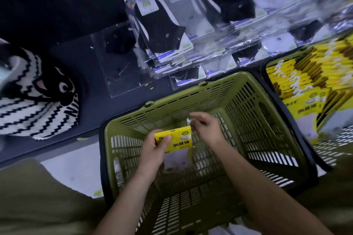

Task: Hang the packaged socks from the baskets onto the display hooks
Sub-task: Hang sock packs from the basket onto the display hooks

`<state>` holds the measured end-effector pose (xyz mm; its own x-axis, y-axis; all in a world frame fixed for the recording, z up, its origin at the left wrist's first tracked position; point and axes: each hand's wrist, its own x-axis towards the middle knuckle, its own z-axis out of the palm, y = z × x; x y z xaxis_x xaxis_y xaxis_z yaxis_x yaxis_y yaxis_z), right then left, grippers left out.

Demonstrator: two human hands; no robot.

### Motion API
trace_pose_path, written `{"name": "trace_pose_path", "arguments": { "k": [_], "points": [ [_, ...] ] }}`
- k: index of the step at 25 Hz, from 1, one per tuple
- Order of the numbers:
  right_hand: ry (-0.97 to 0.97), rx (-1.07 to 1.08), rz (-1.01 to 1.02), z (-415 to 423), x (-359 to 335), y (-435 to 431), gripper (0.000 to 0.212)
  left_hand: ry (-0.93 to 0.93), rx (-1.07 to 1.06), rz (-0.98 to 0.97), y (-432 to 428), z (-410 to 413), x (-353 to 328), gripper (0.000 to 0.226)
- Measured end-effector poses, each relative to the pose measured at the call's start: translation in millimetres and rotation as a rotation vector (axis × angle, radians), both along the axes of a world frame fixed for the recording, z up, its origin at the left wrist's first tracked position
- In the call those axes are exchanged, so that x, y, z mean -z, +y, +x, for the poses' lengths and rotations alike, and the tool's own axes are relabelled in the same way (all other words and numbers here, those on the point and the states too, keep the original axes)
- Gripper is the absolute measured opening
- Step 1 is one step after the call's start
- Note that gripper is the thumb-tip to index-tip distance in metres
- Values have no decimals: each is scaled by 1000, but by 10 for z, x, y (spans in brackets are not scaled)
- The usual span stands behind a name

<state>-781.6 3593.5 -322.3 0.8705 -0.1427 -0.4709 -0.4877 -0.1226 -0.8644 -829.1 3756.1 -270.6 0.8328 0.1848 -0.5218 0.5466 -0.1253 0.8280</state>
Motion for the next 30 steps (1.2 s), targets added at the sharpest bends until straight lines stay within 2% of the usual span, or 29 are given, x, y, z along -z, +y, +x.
{"name": "trace_pose_path", "arguments": {
  "k": [3,5,8,10,12,16,19,23,30],
  "points": [
    [-79,-26,94,68,-465,-52,19,-75,38,61,1,-54,-175,16],
    [-84,-137,134,95,-842,-136,21,-103,62,75,-13,-81,-307,13],
    [-149,-386,17,79,-1419,-279,8,-191,80,83,-45,-125,-561,12],
    [-216,-485,-80,55,-1750,-348,16,-256,105,78,-104,-165,-734,12],
    [-260,-554,-163,-22,-1985,-399,13,-304,135,59,-181,-226,-889,12],
    [-357,-698,-406,-203,-2216,-444,13,-354,213,49,-344,-334,-1106,13],
    [-360,-717,-425,-243,-2351,-414,8,-374,199,34,-404,-349,-1217,14],
    [-422,-760,-549,-276,-2431,-405,6,-380,210,15,-435,-332,-1324,15],
    [-495,-754,-634,-311,-2461,-340,8,-331,179,-48,-433,-365,-1405,10]
  ]
}}
